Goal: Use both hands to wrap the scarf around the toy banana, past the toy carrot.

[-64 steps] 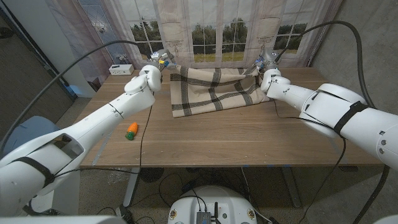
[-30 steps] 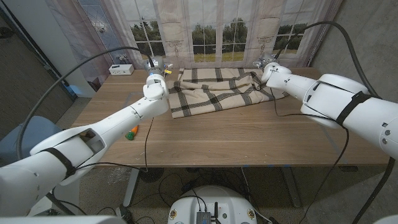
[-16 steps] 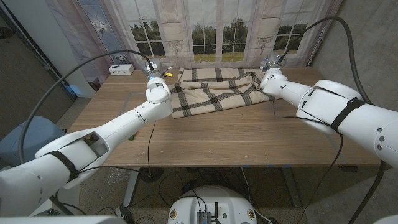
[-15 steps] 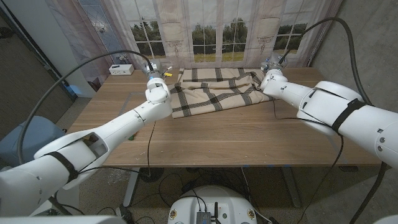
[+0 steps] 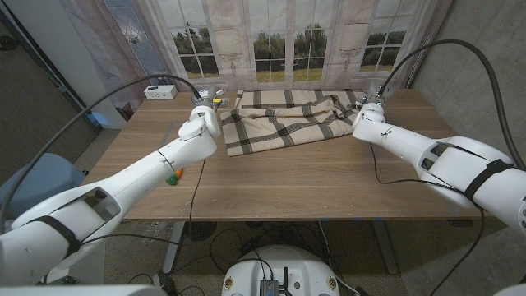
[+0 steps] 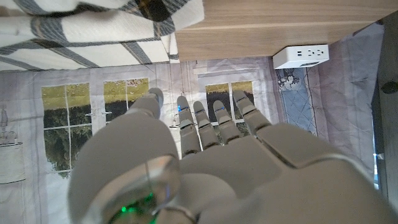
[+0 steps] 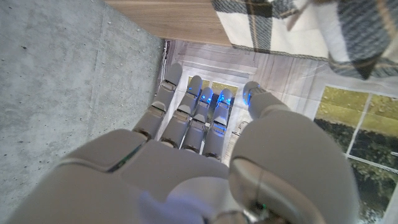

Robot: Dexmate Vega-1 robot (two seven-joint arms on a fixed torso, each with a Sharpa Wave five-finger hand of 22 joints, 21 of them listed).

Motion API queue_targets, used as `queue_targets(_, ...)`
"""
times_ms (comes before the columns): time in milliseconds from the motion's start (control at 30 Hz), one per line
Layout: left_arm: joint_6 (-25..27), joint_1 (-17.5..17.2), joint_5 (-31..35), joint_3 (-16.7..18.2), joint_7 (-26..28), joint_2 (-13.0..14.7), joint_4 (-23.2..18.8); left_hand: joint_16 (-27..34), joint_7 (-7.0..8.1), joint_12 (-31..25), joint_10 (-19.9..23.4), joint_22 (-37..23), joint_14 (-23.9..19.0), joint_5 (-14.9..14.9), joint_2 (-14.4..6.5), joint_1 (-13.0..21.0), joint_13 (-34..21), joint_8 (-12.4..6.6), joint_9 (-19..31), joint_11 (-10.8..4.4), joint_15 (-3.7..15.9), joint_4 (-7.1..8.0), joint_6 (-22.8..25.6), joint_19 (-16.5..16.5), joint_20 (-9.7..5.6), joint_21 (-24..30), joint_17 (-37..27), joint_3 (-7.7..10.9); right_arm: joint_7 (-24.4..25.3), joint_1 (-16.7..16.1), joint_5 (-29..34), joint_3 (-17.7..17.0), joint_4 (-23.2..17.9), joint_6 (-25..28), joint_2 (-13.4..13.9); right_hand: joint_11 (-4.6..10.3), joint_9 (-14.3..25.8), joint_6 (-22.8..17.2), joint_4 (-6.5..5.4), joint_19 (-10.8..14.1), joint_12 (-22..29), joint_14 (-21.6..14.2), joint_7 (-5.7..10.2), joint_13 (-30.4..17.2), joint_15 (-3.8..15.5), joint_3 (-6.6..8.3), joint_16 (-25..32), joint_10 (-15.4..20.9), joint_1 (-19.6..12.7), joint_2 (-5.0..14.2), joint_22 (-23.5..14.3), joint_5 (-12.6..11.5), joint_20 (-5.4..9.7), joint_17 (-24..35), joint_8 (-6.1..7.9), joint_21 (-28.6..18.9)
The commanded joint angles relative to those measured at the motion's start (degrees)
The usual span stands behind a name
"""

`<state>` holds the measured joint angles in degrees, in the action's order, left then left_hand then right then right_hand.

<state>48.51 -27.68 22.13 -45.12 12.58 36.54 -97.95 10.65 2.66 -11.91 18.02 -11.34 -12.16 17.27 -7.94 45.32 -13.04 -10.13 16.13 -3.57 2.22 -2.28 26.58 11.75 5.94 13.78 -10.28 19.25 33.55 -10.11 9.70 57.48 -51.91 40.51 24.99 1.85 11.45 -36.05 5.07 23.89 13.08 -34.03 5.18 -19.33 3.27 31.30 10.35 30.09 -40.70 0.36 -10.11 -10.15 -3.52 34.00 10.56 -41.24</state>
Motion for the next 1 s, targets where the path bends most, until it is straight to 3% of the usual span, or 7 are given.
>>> queue_targets(33, -3.9, -3.1, -4.4, 1.9, -2.7, 3.5, -5.4, -0.2, -0.46, 0.1, -0.4, -0.3, 0.2, -0.2, 0.1, -0.6, -0.1, 0.26, -0.1, 0.18, 1.19, 0.34, -0.4, -0.2, 0.15, -0.2, -0.1, -0.01, -5.7, -3.9, 2.3, -4.8, -13.3, 15.3, 1.2, -0.71, 0.1, 4.4, -1.05, -2.3, -1.8, 3.8, -0.44, 0.5, 3.57, -2.44, 0.2, -3.5, 5.1, -1.84, -0.1, 0.1, -0.87, -1.1, -0.41, 1.5)
queue_targets(200, -5.3, -3.6, -5.4, 2.2, -3.8, 4.3, -5.8, -0.2, -0.58, 0.1, -0.5, -0.3, 0.3, -0.2, 0.0, -0.7, -0.1, 0.18, -0.3, 0.2, 1.16, 0.3, -0.6, -0.3, 0.24, -0.2, -0.1, 0.06, -8.2, -2.9, 1.6, -4.9, -12.4, 20.8, -0.4, -2.02, 0.2, 8.9, -1.7, -4.8, -2.6, 7.8, -1.16, 1.0, 1.95, -4.24, 0.2, -7.2, 8.8, -3.22, -0.1, -0.2, -1.87, -2.5, -0.41, 3.3)
queue_targets(400, -7.6, -4.3, -6.9, 3.0, -4.8, 5.2, -6.2, -0.2, -0.88, 0.0, -0.6, -0.3, 0.3, -0.2, 0.0, -0.8, -0.1, 0.08, -0.5, 0.26, 1.13, 0.16, -0.8, -0.3, 0.33, -0.2, 0.0, 0.19, -11.0, -1.2, 0.5, -4.0, -10.5, 25.1, -1.7, -2.45, 0.2, 10.5, -2.27, -6.8, -2.5, 11.4, -1.52, 1.4, 0.42, -5.77, 0.1, -9.0, 11.3, -3.75, -0.1, -0.2, -2.7, -3.2, -0.12, 4.8)
queue_targets(567, -9.3, -4.7, -8.0, 3.4, -5.7, 5.7, -6.0, -0.2, -0.89, 0.0, -0.7, -0.4, 0.3, -0.3, 0.0, -1.0, -0.1, 0.03, -0.7, 0.46, 1.05, 0.13, -0.9, -0.4, 0.46, -0.2, 0.0, 0.21, -13.1, 0.4, -0.8, -2.8, -8.3, 27.5, -2.8, -2.46, 0.2, 10.8, -2.43, -7.6, -2.4, 11.8, -1.52, 1.6, 0.56, -6.13, 0.4, -9.3, 11.9, -3.56, -0.1, -0.3, -3.18, -3.3, -0.02, 5.3)
queue_targets(1000, -11.6, -4.9, -9.2, 3.5, -7.5, 6.2, -5.3, -0.1, -1.23, -0.1, -0.9, -0.4, 0.4, -0.3, -0.3, -1.4, -0.1, -0.17, -1.2, 0.66, 0.95, 0.11, -1.0, -0.3, 0.71, -0.1, -0.1, 0.44, -19.2, 6.2, -4.0, 1.8, 4.5, 27.8, -7.5, -2.57, 0.2, 11.8, -3.29, -9.3, -2.3, 13.2, -1.91, 1.8, 0.26, -7.12, 0.8, -10.4, 14.0, -2.85, -0.1, -0.3, -3.51, -3.6, 0.11, 6.6)
